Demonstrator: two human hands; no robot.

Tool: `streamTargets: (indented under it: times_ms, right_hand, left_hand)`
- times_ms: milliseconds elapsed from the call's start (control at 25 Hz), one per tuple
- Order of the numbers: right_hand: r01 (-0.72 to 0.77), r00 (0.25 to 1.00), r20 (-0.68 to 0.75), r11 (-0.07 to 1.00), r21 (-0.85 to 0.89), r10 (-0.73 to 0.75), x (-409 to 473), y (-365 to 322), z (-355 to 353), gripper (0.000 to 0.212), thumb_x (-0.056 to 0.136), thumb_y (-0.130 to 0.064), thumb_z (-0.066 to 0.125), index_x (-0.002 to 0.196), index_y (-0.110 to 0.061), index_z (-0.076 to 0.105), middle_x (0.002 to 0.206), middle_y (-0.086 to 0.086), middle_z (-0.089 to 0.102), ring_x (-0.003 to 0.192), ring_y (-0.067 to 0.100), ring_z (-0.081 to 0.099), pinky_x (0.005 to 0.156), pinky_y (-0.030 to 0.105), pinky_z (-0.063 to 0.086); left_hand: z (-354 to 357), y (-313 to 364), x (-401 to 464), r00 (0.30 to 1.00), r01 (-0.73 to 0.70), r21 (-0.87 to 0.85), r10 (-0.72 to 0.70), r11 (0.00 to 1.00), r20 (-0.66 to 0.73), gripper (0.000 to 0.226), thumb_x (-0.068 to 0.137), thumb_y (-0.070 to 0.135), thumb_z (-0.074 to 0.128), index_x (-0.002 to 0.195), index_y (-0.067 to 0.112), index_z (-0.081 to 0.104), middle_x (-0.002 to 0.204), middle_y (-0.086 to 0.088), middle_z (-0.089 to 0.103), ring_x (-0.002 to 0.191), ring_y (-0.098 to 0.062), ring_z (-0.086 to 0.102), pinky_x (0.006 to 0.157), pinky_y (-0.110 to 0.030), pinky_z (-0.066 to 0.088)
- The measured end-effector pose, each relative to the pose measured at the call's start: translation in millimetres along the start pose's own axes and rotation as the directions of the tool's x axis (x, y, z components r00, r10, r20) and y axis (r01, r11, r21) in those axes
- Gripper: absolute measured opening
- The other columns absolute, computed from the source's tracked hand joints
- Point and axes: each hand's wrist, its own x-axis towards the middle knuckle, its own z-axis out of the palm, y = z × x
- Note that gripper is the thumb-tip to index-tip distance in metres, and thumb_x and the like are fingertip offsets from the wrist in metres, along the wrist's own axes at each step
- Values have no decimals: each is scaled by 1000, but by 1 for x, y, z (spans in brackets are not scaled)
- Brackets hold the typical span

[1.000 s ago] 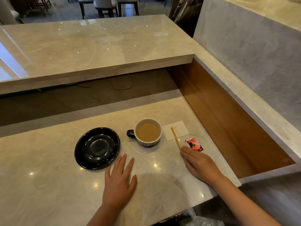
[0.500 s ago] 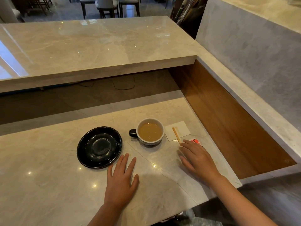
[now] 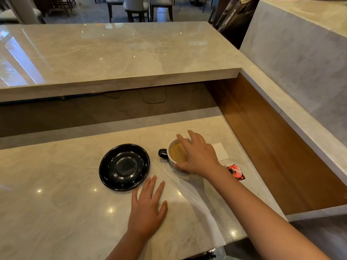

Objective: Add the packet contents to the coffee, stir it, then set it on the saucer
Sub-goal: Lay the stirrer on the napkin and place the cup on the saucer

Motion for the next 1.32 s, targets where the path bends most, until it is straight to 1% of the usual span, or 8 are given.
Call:
streamTargets:
  times_ms: [120, 280, 360, 600, 760, 920, 1040, 1320]
  right_hand:
    - [3, 992, 129, 998, -58, 5, 14, 1, 6, 99, 68, -52, 72, 142, -31, 11, 155, 11, 8, 140, 35, 9, 102, 56, 33]
    - [22, 981, 196, 998, -64, -10, 27, 1, 6, 103, 62, -43, 78, 141, -31, 14, 147, 13, 25, 128, 35, 30, 89, 46, 45]
    - [33, 982, 190, 997, -64, -21, 31, 2, 6, 103, 59, -43, 79, 140, -31, 17, 141, 12, 31, 122, 34, 33, 85, 43, 46]
    - [21, 989, 149, 998, -57, -13, 31, -2, 5, 93, 56, -49, 78, 132, -29, 28, 130, 12, 35, 117, 32, 35, 82, 42, 49]
    - [6, 990, 140, 998, -55, 2, 27, -7, 5, 91, 55, -53, 77, 129, -29, 30, 128, 13, 38, 115, 31, 37, 82, 42, 50]
    - [5, 993, 119, 999, -45, 0, 23, -18, -3, 91, 53, -56, 76, 128, -29, 32, 126, 13, 40, 112, 31, 39, 79, 42, 50]
    - [41, 996, 85, 999, -31, -38, 24, -33, -15, 91, 54, -55, 75, 130, -29, 32, 127, 13, 39, 113, 31, 38, 78, 41, 48]
    - [156, 986, 57, 987, 48, -158, 35, -82, -13, 91, 55, -51, 75, 131, -29, 30, 127, 12, 38, 113, 29, 38, 75, 37, 45]
  left_hand:
    - [1, -1, -1, 1000, 8, 8, -8, 1000, 6, 58, 87, 48, 36, 142, 31, 26, 150, -3, 25, 136, -13, 7, 107, -40, -2]
    - [2, -1, -1, 1000, 12, 13, -12, 1000, 6, 58, 88, 49, 35, 143, 33, 23, 151, -1, 22, 137, -12, 3, 107, -42, -1]
    - [2, -2, 0, 1000, 10, 15, -10, 1000, 9, 58, 88, 49, 34, 143, 32, 23, 151, -2, 22, 137, -12, 3, 107, -43, 0]
    - [0, -1, -1, 1000, -7, 21, 7, 1000, -1, 57, 88, 47, 36, 142, 30, 26, 150, -3, 25, 137, -15, 7, 107, -44, 3]
    - [0, -2, -1, 1000, -4, 23, 5, 1000, -7, 57, 89, 49, 33, 143, 31, 24, 150, -3, 24, 137, -16, 8, 110, -46, 6]
    - [-2, -1, -2, 999, -21, 3, 21, 1000, -28, 56, 90, 46, 35, 142, 28, 27, 149, -4, 27, 137, -17, 11, 109, -46, 8]
    - [-3, -1, -3, 998, -47, -24, 46, 999, -45, 55, 89, 43, 38, 141, 26, 30, 148, -6, 29, 137, -17, 11, 108, -44, 5]
    - [-3, -2, -1, 998, -49, -36, 47, 998, -38, 55, 88, 42, 40, 139, 23, 35, 145, -10, 35, 136, -20, 17, 107, -47, 10]
